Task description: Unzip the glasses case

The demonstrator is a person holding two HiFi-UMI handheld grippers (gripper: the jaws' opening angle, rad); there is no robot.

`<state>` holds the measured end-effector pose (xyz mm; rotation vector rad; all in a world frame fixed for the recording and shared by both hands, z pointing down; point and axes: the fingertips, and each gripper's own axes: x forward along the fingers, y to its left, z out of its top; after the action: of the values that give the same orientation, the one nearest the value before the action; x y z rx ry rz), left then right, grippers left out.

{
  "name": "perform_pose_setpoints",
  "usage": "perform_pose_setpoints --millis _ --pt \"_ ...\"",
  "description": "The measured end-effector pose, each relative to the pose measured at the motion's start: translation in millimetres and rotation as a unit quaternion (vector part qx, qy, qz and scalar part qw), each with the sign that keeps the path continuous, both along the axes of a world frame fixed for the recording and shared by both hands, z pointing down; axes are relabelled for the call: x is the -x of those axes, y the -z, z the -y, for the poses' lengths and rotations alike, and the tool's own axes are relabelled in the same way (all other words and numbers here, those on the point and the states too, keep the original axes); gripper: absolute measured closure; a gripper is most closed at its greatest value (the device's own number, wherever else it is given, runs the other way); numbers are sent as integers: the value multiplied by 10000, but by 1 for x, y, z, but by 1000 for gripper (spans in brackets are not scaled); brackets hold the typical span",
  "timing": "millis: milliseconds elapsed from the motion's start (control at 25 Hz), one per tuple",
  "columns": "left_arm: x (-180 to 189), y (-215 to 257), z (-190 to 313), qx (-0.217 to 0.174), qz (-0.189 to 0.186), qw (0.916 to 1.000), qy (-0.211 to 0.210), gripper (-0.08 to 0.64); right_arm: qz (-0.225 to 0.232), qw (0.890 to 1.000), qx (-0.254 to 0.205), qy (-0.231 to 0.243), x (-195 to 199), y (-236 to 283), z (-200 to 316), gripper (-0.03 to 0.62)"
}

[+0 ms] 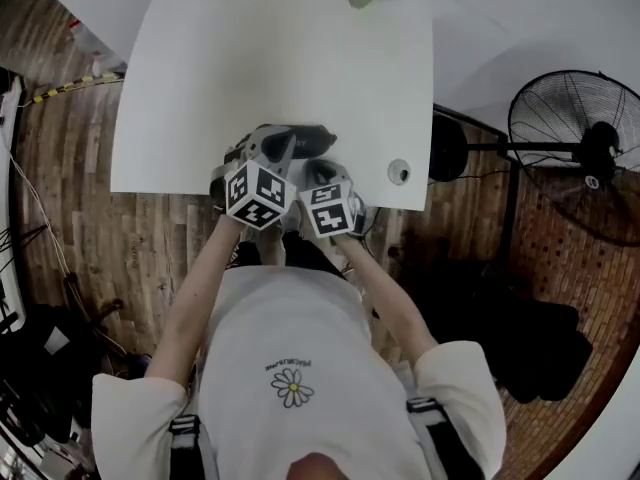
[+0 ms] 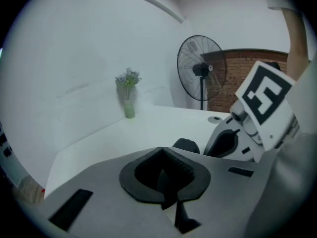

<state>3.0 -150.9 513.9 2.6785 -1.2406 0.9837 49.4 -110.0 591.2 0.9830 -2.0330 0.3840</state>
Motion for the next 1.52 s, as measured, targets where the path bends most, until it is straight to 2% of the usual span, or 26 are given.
perform_pose_setpoints --millis 160,320,440,640,840,920,1000,1160,1240,1360,1440,1520 --pt "-11 -22 -12 245 320 9989 -243 548 15 10000 -51 40 11 0 -28 584" --pt "-9 -26 -18 124 52 9998 -110 548 -114 9998 -168 77 5 2 -31 584" --pt "-11 -26 -17 117 87 9998 -96 548 -456 9974 -402 382 -2 4 -30 584" --pt "-13 -27 -17 132 11 9999 -15 548 -820 9933 -509 633 -28 3 -26 584" --pt "-15 -28 -15 175 24 9998 -2 548 -946 9908 -519 815 -50 6 -6 584" --pt "-15 -29 -15 217 -2 9998 -11 548 -989 9887 -460 1032 -53 8 4 584" --pt "-14 -29 -16 266 -4 9996 -9 548 -1133 9810 -394 1522 -52 8 11 584" --pt "-14 -29 -13 329 -31 9994 73 548 -1259 9584 -216 2553 -48 8 25 584" --pt "-16 -29 -12 335 -28 9993 146 548 -1402 9437 -216 2990 -44 8 35 584" --pt "-17 -30 -10 356 -17 9991 220 548 -1706 9157 -296 3626 -34 5 48 584" --pt "-17 -30 -10 367 -34 9990 261 548 -1828 9005 -305 3935 -32 2 50 584" --pt "-16 -30 -10 357 -55 9988 325 548 -1805 8961 -287 4045 -31 1 49 584"
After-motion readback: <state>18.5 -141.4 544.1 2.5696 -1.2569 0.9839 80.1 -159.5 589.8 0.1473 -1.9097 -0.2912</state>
